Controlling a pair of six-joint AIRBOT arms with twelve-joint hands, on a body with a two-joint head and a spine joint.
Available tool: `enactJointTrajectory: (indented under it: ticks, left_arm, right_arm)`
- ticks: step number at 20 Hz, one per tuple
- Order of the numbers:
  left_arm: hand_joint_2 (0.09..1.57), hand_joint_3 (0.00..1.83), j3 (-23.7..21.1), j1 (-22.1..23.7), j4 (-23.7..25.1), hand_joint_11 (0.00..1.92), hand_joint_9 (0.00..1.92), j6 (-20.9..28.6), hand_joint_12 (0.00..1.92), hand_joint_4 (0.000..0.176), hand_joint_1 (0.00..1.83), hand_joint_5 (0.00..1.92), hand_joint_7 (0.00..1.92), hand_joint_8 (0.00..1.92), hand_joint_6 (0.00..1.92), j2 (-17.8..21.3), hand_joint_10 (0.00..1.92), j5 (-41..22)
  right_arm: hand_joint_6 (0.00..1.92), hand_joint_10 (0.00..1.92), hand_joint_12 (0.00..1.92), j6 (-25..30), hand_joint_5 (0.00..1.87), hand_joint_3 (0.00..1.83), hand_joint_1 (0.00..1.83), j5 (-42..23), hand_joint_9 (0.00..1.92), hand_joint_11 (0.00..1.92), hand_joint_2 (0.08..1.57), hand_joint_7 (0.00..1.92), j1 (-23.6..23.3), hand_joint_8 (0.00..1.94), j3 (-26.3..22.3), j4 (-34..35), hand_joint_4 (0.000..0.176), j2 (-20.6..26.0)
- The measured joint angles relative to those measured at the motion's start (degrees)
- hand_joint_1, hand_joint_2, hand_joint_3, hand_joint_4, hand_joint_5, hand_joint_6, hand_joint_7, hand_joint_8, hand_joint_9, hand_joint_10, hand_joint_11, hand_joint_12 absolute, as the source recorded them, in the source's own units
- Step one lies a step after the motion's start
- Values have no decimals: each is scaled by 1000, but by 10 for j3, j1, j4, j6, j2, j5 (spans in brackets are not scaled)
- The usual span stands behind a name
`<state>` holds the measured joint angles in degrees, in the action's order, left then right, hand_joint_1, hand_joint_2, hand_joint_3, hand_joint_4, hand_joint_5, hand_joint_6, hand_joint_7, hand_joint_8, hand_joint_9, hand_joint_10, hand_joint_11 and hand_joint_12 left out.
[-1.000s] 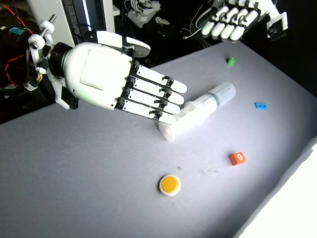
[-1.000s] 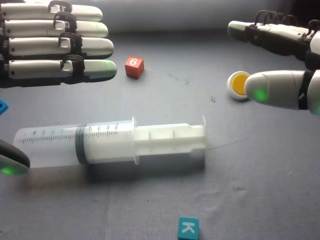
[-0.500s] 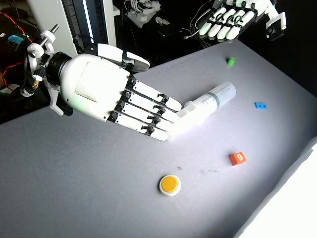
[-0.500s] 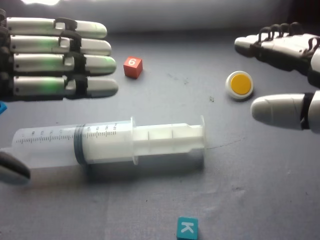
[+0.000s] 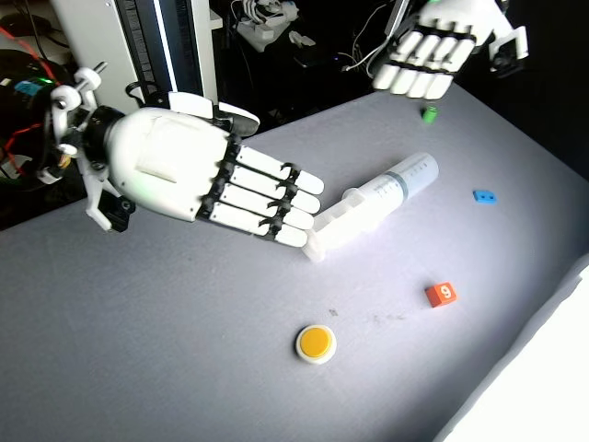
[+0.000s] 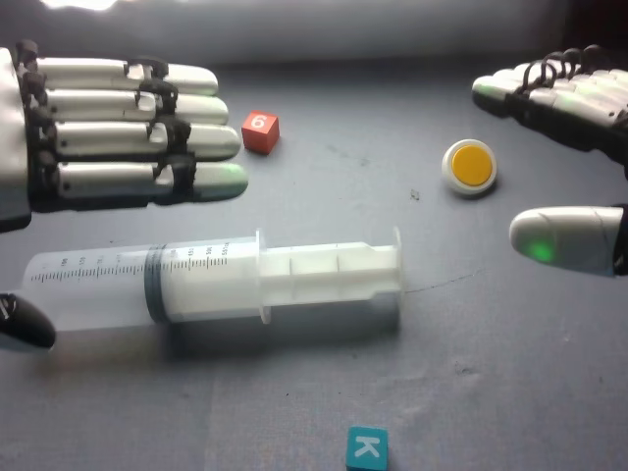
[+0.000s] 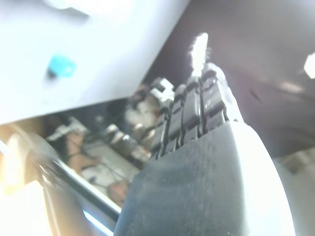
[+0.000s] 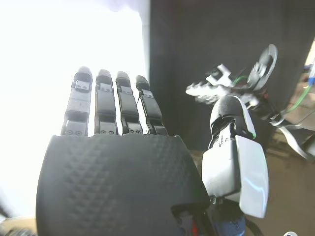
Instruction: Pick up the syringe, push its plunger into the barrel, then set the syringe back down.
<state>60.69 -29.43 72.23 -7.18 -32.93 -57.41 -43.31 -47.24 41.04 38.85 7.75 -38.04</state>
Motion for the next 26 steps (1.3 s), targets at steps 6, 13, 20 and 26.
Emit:
enactJointTrajectory:
  ticks: [6, 13, 20, 26]
  left_arm:
    - [935, 2, -58, 7, -64, 0, 0, 21, 0, 0, 842, 0, 0, 0, 0, 20, 0, 183]
    - [1024, 26, -122, 7, -189, 0, 0, 47, 0, 0, 812, 0, 0, 0, 0, 43, 0, 379]
    - [1030, 16, -180, 21, -311, 0, 0, 56, 0, 0, 843, 0, 0, 0, 0, 56, 0, 588]
    - [1078, 28, -198, 58, -327, 0, 0, 60, 0, 0, 866, 0, 0, 0, 0, 19, 0, 709]
  right_arm:
    - [1, 0, 0, 74, 3, 0, 0, -13, 0, 0, 1154, 0, -10, 0, 14, -24, 0, -27]
    - [1, 0, 0, 90, 4, 4, 0, -35, 0, 0, 1167, 0, 6, 0, 16, -24, 0, -27]
    - [4, 0, 0, 100, 15, 3, 0, -65, 0, 0, 1168, 5, 25, 1, 16, -20, 0, -38]
    - [5, 0, 0, 77, 14, 5, 0, -94, 0, 0, 1174, 7, 30, 3, 16, -22, 0, -40]
